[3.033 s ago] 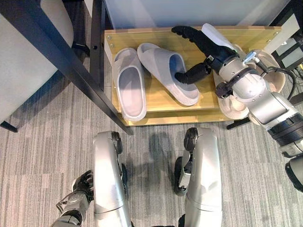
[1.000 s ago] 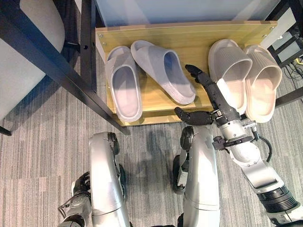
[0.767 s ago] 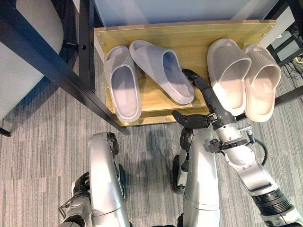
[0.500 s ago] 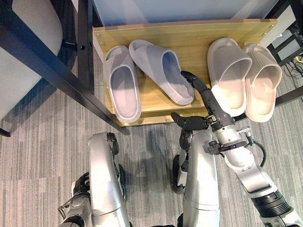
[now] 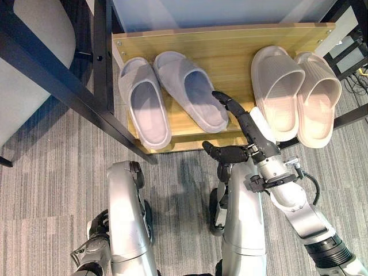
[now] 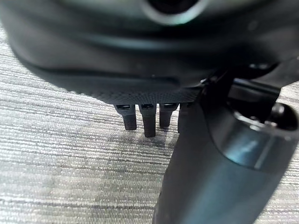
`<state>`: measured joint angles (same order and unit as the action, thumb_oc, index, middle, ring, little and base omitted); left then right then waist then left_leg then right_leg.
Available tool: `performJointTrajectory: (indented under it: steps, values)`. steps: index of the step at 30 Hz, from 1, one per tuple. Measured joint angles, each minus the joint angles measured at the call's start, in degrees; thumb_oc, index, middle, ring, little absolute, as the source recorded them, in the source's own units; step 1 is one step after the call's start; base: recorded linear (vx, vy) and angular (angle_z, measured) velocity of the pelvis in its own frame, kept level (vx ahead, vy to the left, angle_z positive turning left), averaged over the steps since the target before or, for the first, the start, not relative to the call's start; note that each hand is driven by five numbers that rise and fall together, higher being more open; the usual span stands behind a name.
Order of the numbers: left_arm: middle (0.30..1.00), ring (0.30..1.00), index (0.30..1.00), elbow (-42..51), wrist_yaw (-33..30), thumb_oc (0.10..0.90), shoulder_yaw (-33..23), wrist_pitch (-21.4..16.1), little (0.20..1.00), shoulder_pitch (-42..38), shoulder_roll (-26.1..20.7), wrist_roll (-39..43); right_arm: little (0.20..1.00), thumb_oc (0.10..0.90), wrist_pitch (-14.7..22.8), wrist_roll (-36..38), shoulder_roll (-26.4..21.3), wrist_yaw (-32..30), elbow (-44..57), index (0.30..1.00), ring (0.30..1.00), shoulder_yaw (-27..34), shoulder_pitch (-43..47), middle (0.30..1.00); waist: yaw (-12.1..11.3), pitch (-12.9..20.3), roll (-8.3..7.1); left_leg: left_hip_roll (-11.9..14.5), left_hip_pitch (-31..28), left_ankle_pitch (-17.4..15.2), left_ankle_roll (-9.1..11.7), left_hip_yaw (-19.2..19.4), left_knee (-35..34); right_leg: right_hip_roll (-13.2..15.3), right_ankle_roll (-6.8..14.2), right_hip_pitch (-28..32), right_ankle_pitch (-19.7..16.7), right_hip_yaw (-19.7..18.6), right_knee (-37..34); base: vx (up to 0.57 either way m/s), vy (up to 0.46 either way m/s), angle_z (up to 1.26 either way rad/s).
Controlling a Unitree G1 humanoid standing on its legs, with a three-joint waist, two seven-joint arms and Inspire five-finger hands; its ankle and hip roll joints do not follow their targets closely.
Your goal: Arrange the slippers neatly on the shoe rack.
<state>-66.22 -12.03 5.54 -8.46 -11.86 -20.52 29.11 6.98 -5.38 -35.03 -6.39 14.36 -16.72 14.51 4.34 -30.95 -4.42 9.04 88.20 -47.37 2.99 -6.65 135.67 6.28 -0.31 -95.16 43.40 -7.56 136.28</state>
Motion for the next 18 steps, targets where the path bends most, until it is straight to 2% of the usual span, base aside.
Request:
performJointTrajectory:
  steps: [4,10,15,18]
  values:
    - [0.9,0.9,0.9,0.02,0.0,0.8,0.01,-0.01,0.9,0.0,0.0,-0.02,0.9,0.8,0.04,0.13,0.01,1.43,1.8,0.9,0.9,-3.57,0.2,0.9,-0.05,0.0,0.0,-0.01,-0.01,0.0,0.0,0.01,0.01,0.0,0.01,0.01,0.0,-0.01,0.01,0.0,0.0,0.0]
    - [0.9,0.9,0.9,0.02,0.0,0.8,0.05,0.01,0.9,-0.03,0.01,-0.05,0.9,0.8,0.07,0.99,0.04,2.56,2.22,0.9,0.9,-5.45,2.01,0.9,-0.06,0.0,0.0,0.0,-0.12,0.0,0.0,0.01,0.0,-0.01,-0.01,0.11,0.0,-0.01,0.02,0.0,0.0,0.0]
    - [0.9,0.9,0.9,-0.02,-0.01,0.8,0.14,0.01,0.9,0.0,0.04,-0.05,0.9,0.8,0.07,0.53,0.07,2.5,2.28,0.9,0.9,-5.29,2.24,0.9,0.07,0.0,-0.01,0.01,-0.2,0.0,0.0,0.02,0.01,-0.03,0.0,0.18,0.0,-0.01,0.01,0.0,0.0,0.0]
    - [0.9,0.9,0.9,0.0,-0.06,0.8,0.14,-0.01,0.9,-0.04,0.14,-0.06,0.9,0.8,0.14,-4.46,0.18,0.72,3.47,0.9,0.9,-3.04,1.2,0.9,0.05,-0.02,0.02,0.0,-0.17,0.0,0.01,0.08,0.01,-0.04,0.0,0.13,0.0,-0.08,0.02,0.0,0.0,0.0]
